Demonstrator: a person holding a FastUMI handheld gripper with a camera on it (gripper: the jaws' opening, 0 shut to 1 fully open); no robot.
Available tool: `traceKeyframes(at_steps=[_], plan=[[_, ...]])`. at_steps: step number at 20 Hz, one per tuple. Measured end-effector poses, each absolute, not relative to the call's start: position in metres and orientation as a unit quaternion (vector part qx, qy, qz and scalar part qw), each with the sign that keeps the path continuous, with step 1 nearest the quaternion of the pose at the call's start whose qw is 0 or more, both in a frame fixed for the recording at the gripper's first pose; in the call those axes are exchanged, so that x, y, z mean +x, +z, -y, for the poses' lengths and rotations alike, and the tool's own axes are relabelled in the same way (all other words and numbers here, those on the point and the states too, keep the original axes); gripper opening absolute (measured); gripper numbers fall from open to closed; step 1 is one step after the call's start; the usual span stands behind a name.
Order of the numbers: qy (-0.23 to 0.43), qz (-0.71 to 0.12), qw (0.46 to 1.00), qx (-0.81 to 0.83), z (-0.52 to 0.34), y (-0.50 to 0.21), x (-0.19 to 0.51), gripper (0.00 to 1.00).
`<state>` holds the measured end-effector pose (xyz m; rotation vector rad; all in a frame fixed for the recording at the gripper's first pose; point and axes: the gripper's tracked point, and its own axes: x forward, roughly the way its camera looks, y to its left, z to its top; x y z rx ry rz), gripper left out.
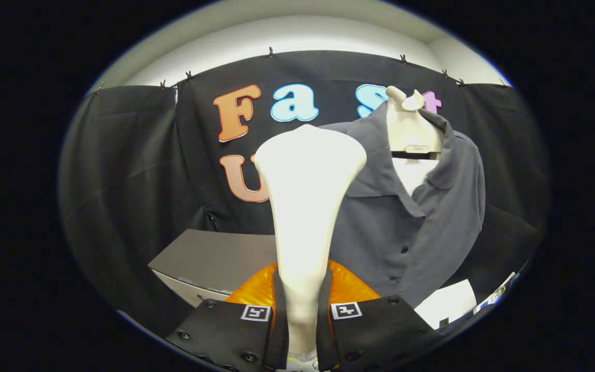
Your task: Iron the clothes twice with a garment steamer, once on the left side and once on the right side.
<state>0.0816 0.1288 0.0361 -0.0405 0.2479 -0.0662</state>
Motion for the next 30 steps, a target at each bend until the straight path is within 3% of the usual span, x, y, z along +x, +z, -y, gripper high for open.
traceKeyframes(at_steps=[10,30], plan=[[-0.059,-0.107,0.992,-0.016,-0.039,0.045,0.09,0.29],[-0.061,-0.147,0.987,-0.012,0.014,-0.023,0.131,0.29]])
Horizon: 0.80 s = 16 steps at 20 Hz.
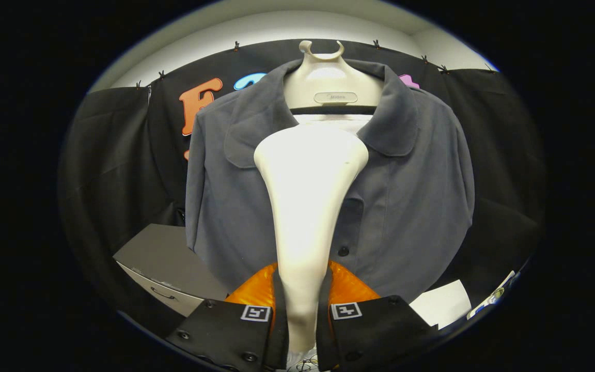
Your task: Iron the clothes twice with a garment steamer, once on the left side and once on the right side.
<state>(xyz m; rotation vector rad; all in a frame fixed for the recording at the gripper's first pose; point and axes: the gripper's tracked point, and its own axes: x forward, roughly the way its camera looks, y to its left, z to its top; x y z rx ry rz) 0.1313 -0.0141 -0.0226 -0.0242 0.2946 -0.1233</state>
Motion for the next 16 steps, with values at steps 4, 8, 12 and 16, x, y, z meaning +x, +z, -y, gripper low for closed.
traceKeyframes(at_steps=[4,8,12,16], plan=[[-0.059,-0.16,0.985,-0.009,0.017,-0.042,0.133,0.29],[-0.065,-0.177,0.982,-0.007,0.023,-0.065,0.133,0.29],[-0.069,-0.195,0.978,0.0,0.028,-0.091,0.129,0.29],[-0.068,-0.216,0.974,0.008,0.028,-0.118,0.126,0.29]])
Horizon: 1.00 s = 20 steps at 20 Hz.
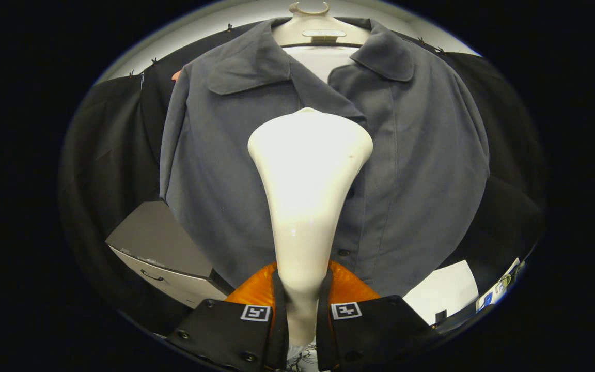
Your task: Iron the clothes twice with a garment steamer, once on the left side and once on the right side.
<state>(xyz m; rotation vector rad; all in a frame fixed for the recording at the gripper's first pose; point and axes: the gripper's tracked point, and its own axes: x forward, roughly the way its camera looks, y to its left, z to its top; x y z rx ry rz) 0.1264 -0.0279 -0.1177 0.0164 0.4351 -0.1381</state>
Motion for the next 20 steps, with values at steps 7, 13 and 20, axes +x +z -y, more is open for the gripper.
traceKeyframes(at_steps=[7,13,20], plan=[[-0.071,-0.251,0.965,0.015,0.026,-0.16,0.127,0.29],[-0.072,-0.28,0.957,0.019,0.033,-0.193,0.117,0.29],[-0.078,-0.317,0.945,0.026,0.041,-0.244,0.112,0.29]])
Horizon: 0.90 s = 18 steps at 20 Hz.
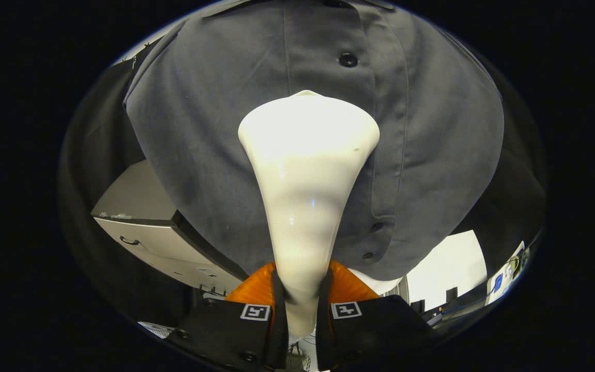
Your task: Iron the clothes twice with a garment steamer, once on the left side and once on the right side.
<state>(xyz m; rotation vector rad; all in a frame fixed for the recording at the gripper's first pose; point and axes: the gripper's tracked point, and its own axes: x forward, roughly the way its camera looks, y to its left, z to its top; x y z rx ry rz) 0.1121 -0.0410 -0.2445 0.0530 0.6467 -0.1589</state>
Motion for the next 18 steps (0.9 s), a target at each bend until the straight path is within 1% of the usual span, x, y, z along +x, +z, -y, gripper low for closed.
traceKeyframes(at_steps=[8,18], plan=[[-0.079,-0.364,0.927,0.033,0.048,-0.304,0.103,0.29],[-0.079,-0.395,0.914,0.039,0.053,-0.355,0.095,0.29]])
